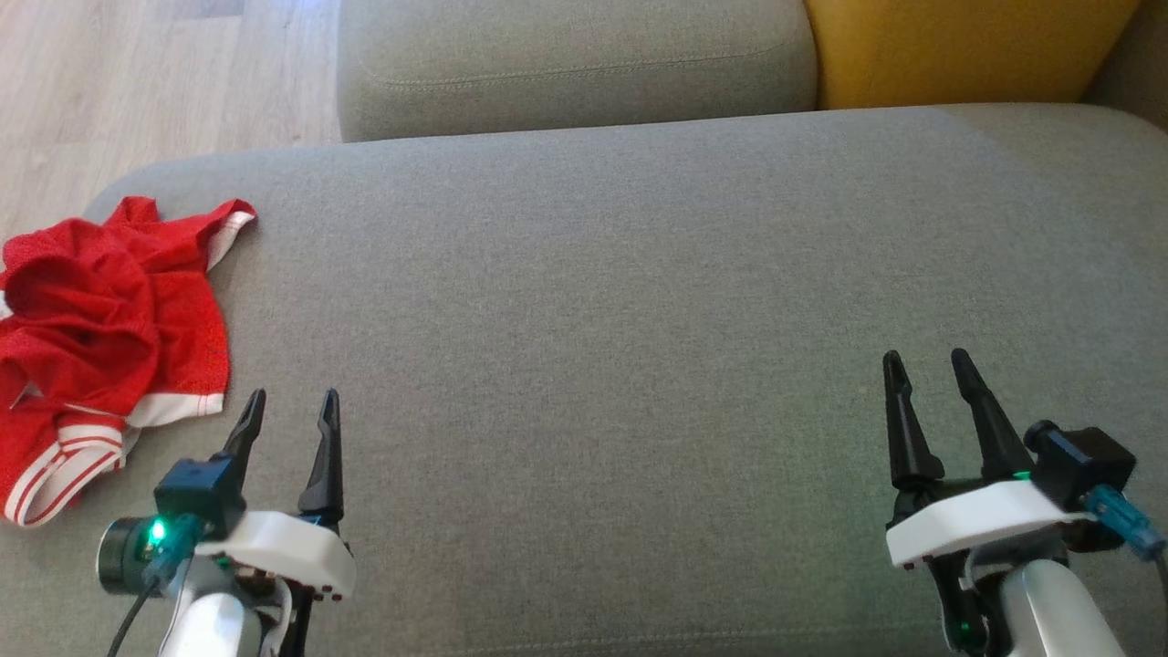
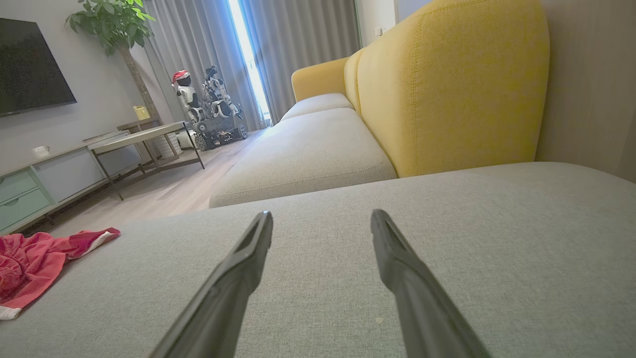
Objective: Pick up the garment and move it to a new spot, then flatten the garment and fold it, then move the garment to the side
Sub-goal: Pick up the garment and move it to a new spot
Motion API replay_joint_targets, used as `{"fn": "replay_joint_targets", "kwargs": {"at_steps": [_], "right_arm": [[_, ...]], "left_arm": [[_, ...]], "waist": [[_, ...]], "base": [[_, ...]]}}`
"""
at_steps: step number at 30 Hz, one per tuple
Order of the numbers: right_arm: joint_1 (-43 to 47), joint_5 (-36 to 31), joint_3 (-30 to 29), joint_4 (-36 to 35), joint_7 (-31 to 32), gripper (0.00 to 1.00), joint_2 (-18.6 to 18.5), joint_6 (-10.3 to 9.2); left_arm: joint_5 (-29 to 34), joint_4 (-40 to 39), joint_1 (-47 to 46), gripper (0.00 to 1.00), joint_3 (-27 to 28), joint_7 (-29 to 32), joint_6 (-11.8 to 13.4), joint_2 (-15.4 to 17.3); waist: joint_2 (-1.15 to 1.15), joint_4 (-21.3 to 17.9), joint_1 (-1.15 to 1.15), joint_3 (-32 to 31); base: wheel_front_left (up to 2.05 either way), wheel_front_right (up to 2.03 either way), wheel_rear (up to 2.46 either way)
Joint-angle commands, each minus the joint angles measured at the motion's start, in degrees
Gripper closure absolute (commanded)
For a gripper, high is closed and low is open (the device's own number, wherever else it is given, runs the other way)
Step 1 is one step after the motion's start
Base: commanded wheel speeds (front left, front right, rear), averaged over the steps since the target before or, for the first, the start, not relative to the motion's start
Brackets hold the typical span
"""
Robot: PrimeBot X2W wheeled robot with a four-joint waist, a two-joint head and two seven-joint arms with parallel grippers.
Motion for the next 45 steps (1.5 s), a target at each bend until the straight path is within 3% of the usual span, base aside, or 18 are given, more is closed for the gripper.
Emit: {"fn": "replay_joint_targets", "kwargs": {"at_steps": [1,28,35,45], "right_arm": [[-2.05,0.22,1.21,-1.63,-0.06,0.0,-0.57,0.24],[-2.1,-3.36,-0.62,-1.76,1.64,0.0,-0.26,0.24],[-2.21,-5.3,-1.06,-2.55,2.53,0.0,-0.37,0.24],[-2.83,-6.97,-0.12,-4.23,3.47,0.0,-0.08,0.24]], "left_arm": [[-0.36,-1.54,-3.1,0.0,2.23,-0.7,-0.12,0.59],[1.9,-1.92,-3.71,0.0,3.44,-0.7,-0.95,-0.41],[2.47,-2.23,-4.34,0.0,4.07,-0.7,-0.56,-0.21],[2.52,-3.12,-4.94,0.0,6.07,-0.7,-0.02,0.21]], "waist": [[0.0,0.02,0.0,0.0],[0.0,1.08,0.0,0.41],[0.0,4.92,0.0,0.84],[0.0,14.45,0.0,1.95]], "base": [[0.0,0.0,0.0],[0.0,0.0,0.0],[0.0,0.0,0.0],[0.0,0.0,0.0]]}}
